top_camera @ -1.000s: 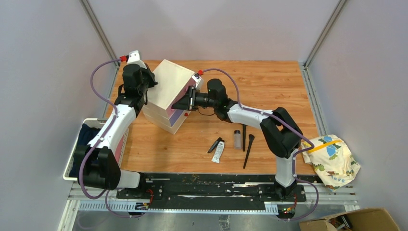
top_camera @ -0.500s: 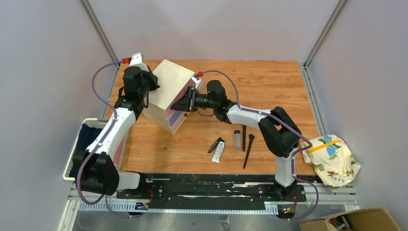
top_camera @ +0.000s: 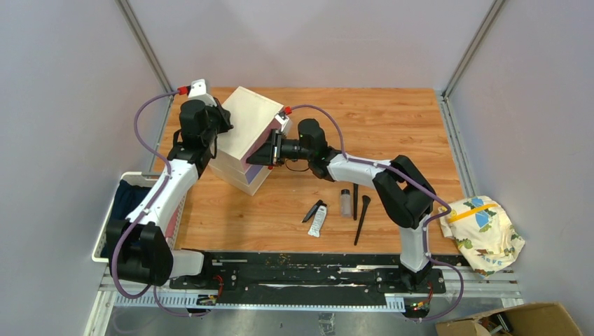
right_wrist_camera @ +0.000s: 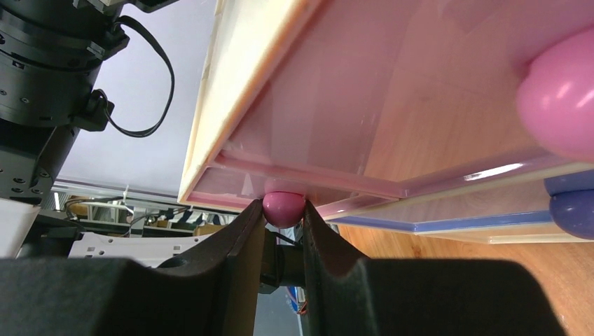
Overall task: Organize the makeup
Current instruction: Open the drawer in the storage box.
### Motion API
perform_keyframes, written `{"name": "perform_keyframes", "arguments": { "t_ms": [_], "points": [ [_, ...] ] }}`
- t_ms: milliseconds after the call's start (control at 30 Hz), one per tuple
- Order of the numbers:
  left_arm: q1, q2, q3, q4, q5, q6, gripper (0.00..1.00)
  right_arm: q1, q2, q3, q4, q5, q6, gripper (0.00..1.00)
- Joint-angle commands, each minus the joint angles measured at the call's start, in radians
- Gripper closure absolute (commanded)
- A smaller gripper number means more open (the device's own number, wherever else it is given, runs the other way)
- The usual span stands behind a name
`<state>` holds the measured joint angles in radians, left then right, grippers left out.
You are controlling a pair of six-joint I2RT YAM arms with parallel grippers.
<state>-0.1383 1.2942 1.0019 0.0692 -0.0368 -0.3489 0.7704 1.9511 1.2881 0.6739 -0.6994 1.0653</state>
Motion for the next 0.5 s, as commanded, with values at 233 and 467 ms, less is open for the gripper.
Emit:
{"name": "perform_keyframes", "arguments": {
  "t_ms": [233,467],
  "points": [
    [-0.006,0.006,-0.040,-0.073,0.010,0.014,1.00,0.016,0.030,0.030,0.004,0.022,-0.007,0.85],
    [-0.006,0.008,-0.033,-0.074,0.009,0.021,1.00,0.009,-0.046,-0.048,-0.032,0.059,-0.067,1.00]
  ]
}}
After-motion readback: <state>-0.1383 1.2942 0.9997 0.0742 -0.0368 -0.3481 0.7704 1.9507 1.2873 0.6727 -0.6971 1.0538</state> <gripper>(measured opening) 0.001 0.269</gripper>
